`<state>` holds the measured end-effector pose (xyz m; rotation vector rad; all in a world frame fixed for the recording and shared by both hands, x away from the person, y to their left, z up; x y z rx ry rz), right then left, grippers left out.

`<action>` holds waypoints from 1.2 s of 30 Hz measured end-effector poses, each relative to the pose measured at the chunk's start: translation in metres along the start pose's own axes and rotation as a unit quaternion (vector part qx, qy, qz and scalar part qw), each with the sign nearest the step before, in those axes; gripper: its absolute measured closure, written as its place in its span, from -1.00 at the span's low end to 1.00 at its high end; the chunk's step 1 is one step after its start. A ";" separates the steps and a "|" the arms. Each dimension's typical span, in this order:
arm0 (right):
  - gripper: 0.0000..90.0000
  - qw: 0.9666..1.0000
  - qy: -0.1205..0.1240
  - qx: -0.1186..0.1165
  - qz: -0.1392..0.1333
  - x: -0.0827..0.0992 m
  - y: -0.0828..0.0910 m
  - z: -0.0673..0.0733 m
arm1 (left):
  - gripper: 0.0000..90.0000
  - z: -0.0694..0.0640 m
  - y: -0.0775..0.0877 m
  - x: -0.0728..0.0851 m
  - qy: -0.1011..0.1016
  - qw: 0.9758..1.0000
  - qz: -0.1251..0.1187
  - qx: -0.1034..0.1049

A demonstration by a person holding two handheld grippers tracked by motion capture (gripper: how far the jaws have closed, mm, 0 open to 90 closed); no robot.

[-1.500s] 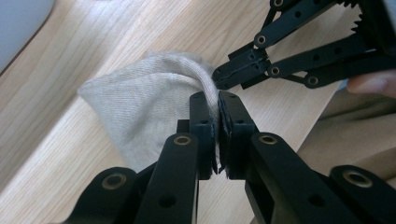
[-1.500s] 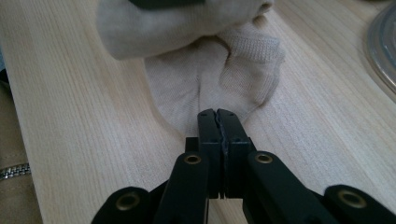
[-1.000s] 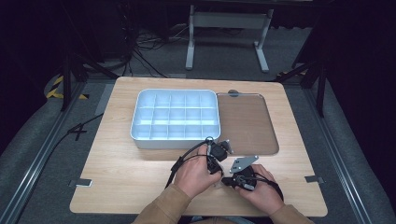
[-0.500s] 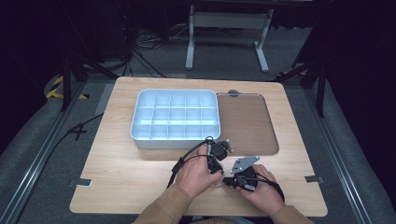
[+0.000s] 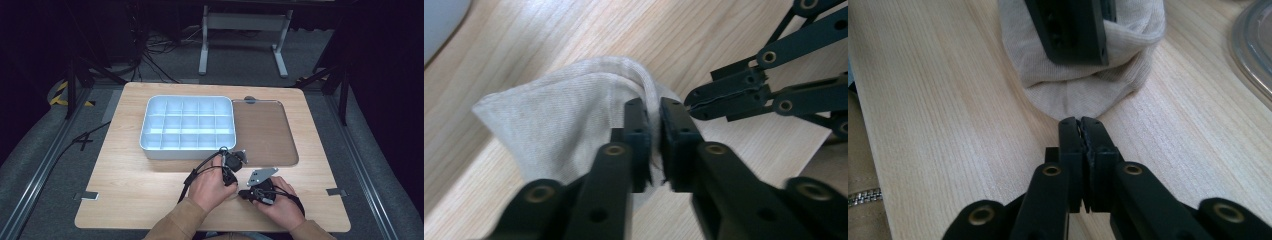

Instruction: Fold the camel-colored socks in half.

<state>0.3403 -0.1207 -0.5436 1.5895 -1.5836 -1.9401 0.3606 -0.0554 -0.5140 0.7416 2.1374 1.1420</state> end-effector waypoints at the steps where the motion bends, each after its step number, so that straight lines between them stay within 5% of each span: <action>1: 0.94 1.000 0.000 0.002 0.001 0.000 0.001 0.000 | 0.62 -0.001 0.001 0.000 -0.001 1.000 -0.003 0.002; 11: 0.94 0.999 -0.017 -0.001 -0.027 -0.007 0.019 -0.008 | 0.53 -0.006 0.031 0.005 -0.021 0.999 -0.047 0.004; 19: 0.97 0.997 -0.020 -0.002 -0.069 -0.032 0.030 -0.009 | 0.56 0.016 0.051 0.026 -0.002 0.998 -0.066 -0.018; 27: 0.93 0.996 -0.011 -0.015 -0.093 -0.053 0.020 0.004 | 0.62 0.035 0.049 0.038 -0.013 0.996 -0.077 -0.041; 36: 0.93 0.997 0.001 -0.016 -0.082 -0.054 0.002 0.010 | 0.73 0.043 0.035 0.050 0.016 0.998 -0.050 -0.022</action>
Point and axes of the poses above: each handheld gripper's, and its own axes: y roughly backward along the jaws, x roughly out of its underside, z roughly to its left, the point moved 10 cm from there along -y, roughly forward along the jaws, and after that the axes turned 14 degrees about x, right-handed, at the moved point
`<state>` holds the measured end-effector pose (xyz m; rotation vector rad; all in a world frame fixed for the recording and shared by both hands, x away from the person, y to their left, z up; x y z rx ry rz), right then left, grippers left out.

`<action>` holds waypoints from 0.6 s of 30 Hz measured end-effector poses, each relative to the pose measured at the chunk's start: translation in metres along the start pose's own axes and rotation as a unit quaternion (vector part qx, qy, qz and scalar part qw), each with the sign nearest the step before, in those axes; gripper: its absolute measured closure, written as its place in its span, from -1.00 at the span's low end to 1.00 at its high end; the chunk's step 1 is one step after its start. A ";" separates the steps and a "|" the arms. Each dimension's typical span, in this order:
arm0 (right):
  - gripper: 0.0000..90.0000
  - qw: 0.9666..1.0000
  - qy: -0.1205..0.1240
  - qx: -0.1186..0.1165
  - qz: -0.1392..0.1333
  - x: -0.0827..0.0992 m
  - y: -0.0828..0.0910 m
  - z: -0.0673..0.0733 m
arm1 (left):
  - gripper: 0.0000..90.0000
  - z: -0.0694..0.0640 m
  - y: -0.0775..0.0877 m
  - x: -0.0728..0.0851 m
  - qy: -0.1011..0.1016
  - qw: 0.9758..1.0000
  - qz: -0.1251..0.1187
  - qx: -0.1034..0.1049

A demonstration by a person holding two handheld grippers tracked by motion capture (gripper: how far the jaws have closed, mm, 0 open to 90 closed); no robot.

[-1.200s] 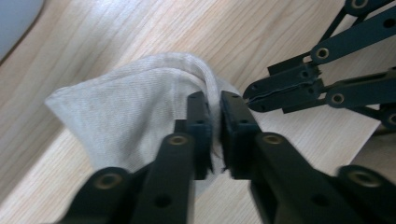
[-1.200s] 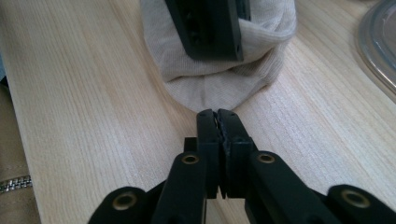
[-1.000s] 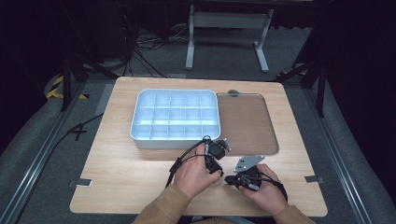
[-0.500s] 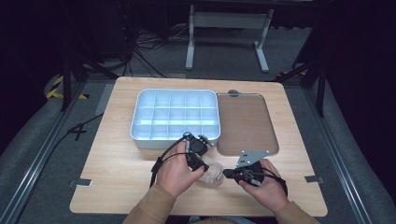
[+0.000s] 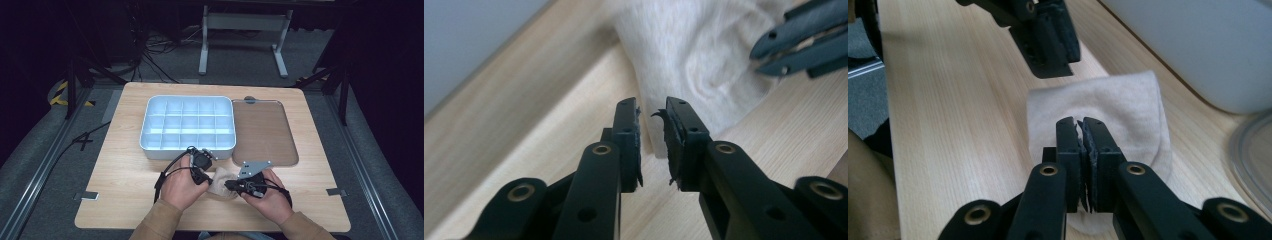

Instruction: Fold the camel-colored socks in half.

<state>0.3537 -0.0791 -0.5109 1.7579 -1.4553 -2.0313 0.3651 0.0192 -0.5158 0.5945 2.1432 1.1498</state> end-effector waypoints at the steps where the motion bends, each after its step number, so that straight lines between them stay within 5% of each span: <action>1: 0.93 1.000 0.000 0.003 0.002 0.002 0.000 -0.002 | 0.75 -0.001 -0.002 0.001 0.003 1.000 0.004 0.005; 11: 0.89 1.000 -0.003 0.024 0.013 0.014 0.005 -0.019 | 0.83 -0.026 -0.017 0.004 0.002 0.996 0.044 0.077; 18: 0.88 0.999 0.002 0.032 0.010 0.017 0.008 -0.025 | 0.80 -0.033 -0.005 -0.014 -0.033 0.998 -0.013 0.061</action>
Point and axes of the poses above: each handheld gripper's, and its own axes: y roughly backward along the jaws, x roughly out of its underside, z roughly to its left, the point moved 10 cm from there along -y, roughly forward along the jaws, and after that the axes turned 14 degrees about x, right-handed, at the moved point
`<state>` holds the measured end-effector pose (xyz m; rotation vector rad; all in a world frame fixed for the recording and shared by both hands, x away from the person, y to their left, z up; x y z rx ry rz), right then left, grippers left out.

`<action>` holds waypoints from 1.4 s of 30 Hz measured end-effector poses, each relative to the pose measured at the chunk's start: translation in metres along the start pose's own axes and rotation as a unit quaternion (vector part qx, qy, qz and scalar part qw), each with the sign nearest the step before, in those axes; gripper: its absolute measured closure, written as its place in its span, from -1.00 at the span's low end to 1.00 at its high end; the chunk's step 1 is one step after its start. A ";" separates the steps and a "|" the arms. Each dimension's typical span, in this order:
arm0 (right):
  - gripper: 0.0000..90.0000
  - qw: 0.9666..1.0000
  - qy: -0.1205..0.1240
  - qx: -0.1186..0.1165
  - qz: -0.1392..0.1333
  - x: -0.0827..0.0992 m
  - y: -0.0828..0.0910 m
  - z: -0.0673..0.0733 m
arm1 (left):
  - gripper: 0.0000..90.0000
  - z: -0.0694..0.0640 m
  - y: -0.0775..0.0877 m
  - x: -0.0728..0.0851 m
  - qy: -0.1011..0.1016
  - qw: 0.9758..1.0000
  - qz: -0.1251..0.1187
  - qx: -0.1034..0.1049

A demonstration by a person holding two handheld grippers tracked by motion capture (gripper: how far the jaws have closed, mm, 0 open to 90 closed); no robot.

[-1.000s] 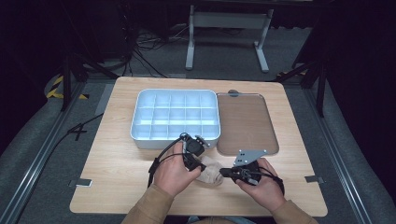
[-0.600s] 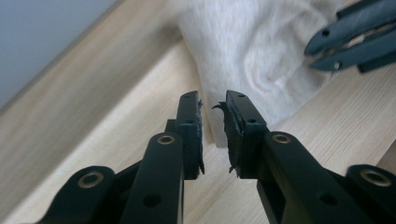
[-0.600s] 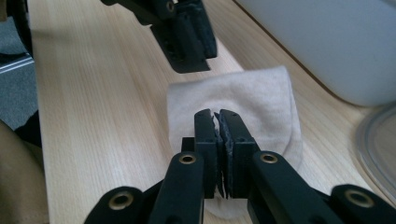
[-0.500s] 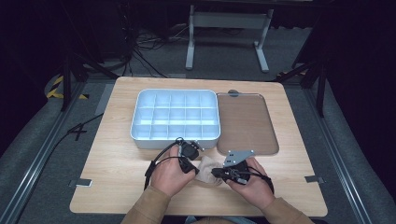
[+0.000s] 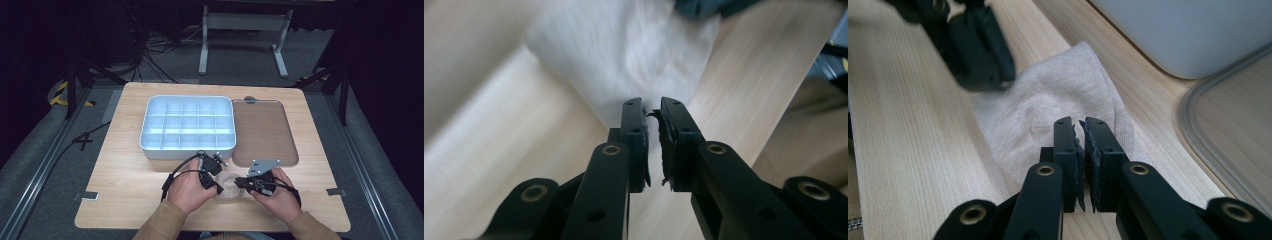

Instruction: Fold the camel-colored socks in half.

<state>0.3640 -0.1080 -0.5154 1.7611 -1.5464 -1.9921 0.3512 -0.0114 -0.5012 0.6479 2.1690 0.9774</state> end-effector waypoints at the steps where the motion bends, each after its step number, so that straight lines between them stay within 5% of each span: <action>1: 0.88 1.000 0.000 0.000 0.000 0.000 0.000 0.001 | 0.80 0.000 0.001 -0.003 -0.005 1.000 -0.010 -0.004; 6: 0.87 1.000 0.002 0.003 -0.005 0.001 0.004 0.003 | 0.86 0.004 -0.002 -0.018 -0.035 0.998 -0.041 -0.029; 12: 0.86 1.000 -0.002 0.006 -0.004 0.006 0.007 0.003 | 0.93 0.016 -0.015 -0.018 -0.028 0.998 -0.017 -0.050; 18: 0.85 1.000 -0.006 0.005 0.012 0.017 0.002 0.002 | 0.93 0.021 -0.022 -0.015 -0.016 0.999 0.008 -0.043; 31: 0.86 1.000 -0.010 -0.004 0.025 0.028 -0.005 -0.001 | 0.93 0.022 -0.022 -0.014 -0.011 0.999 -0.001 -0.037; 42: 0.88 1.000 0.002 0.003 0.025 0.026 -0.003 -0.001 | 0.90 0.019 -0.003 -0.011 -0.009 0.999 -0.017 -0.035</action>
Point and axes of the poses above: each handheld gripper's, and its own axes: y roughly backward along the jaws, x roughly out of its underside, z roughly to its left, the point moved 10 cm from there along -y, roughly forward along the jaws, and after that the axes turned 14 degrees about x, right-handed, at the moved point
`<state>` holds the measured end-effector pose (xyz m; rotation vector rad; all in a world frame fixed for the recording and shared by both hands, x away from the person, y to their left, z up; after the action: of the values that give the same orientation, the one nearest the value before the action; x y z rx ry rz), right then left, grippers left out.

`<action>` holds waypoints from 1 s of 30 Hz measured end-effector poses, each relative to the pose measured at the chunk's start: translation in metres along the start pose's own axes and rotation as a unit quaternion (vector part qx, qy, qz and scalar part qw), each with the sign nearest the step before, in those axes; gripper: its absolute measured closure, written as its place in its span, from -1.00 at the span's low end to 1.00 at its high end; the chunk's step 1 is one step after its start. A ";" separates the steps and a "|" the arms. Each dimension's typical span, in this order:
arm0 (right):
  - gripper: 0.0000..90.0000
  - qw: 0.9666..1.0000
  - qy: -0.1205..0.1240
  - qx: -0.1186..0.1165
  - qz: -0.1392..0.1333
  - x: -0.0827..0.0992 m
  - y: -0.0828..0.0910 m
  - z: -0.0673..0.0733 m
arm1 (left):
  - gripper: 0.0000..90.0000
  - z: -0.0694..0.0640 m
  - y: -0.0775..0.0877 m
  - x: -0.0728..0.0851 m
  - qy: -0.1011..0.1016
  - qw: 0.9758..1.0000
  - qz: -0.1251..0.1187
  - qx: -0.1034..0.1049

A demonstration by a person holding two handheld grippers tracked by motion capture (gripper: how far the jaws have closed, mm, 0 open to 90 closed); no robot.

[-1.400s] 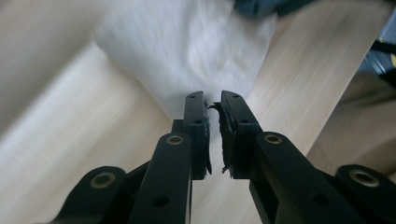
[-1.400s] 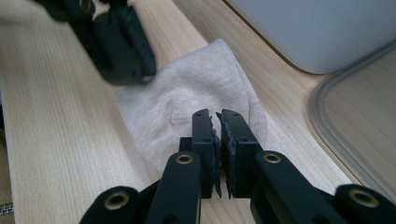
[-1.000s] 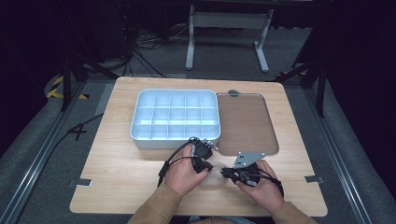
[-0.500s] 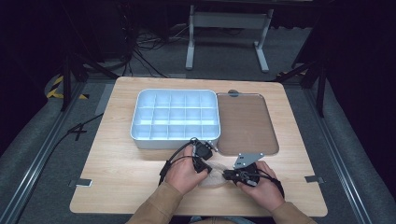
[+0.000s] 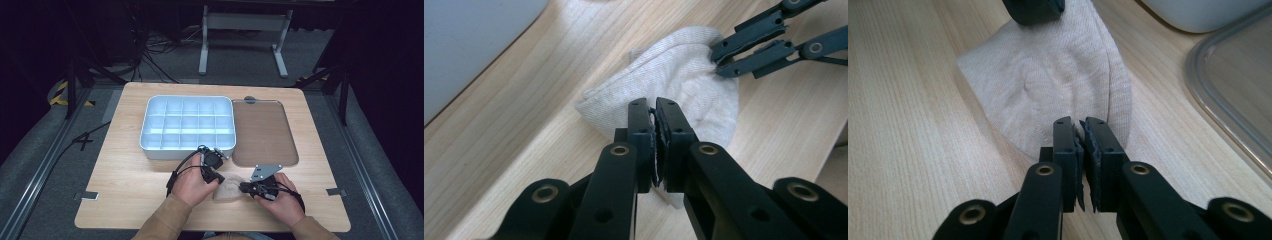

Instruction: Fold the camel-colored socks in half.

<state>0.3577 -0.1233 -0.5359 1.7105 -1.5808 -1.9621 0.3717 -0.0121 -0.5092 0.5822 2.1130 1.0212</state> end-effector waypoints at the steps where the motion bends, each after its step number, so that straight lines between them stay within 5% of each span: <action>1: 0.87 1.000 -0.001 -0.001 -0.001 -0.001 0.001 0.000 | 0.88 -0.001 0.002 0.000 -0.004 1.000 -0.003 0.000; 14: 0.86 0.999 -0.016 -0.002 -0.040 -0.019 0.017 -0.004 | 0.73 -0.011 0.030 0.008 -0.028 0.999 -0.030 -0.007; 21: 0.85 0.999 -0.024 -0.017 -0.044 -0.021 0.017 0.001 | 0.68 -0.014 0.040 0.018 -0.044 0.999 -0.016 -0.001; 30: 0.79 0.997 -0.032 -0.045 -0.051 -0.023 0.012 0.009 | 0.67 -0.007 0.044 0.031 -0.040 0.999 0.002 -0.008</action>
<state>0.3531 -0.1088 -0.5134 1.7407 -1.4263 -2.1224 0.3503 0.0298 -0.4832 0.6100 2.0332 0.9999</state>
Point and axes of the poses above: each handheld gripper's, and its own axes: y roughly backward along the jaws, x roughly out of its underside, z roughly to its left, the point moved 10 cm from there along -y, roughly forward along the jaws, and after that the axes turned 14 degrees about x, right-handed, at the moved point
